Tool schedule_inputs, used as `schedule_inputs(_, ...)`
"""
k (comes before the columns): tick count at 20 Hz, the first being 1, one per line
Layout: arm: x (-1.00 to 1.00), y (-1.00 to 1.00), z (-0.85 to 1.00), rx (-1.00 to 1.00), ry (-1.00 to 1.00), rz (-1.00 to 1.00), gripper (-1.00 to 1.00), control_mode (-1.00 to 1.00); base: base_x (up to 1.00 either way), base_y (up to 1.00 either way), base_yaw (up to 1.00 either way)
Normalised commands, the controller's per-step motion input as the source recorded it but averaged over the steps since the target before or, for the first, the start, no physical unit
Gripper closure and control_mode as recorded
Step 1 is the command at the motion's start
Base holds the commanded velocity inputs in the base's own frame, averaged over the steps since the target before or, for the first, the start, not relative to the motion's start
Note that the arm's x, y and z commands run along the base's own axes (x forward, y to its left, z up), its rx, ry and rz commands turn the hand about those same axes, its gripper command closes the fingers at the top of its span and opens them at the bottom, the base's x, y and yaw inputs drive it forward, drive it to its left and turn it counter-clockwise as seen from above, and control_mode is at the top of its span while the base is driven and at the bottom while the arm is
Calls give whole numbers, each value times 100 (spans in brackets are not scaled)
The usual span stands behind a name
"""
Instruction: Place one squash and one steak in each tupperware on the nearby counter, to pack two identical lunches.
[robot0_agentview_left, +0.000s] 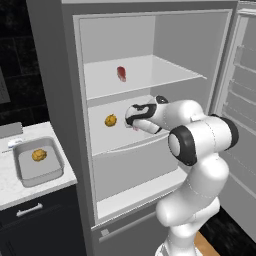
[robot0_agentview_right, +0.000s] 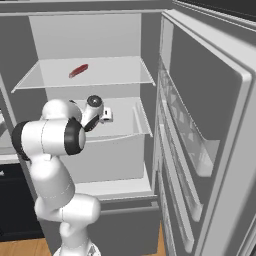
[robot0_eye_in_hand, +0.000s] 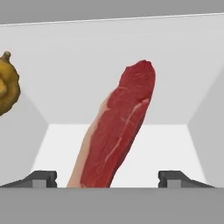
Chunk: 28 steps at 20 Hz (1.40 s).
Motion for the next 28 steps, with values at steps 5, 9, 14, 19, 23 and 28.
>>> schedule_inputs(5,3,4,-51,0,0,2,-100,-100,0,0,0)
schedule_inputs(9,15,3,-47,0,0,0,-100,-100,0,0,0)
schedule_inputs(14,14,4,-34,0,0,0,-100,-100,0,0,0)
schedule_inputs(19,-1,7,-5,0,1,0,100,-100,0,0,0)
schedule_inputs(23,-8,0,0,0,3,0,100,-100,0,0,0)
schedule_inputs(28,-17,0,-2,0,8,0,100,-100,0,0,0)
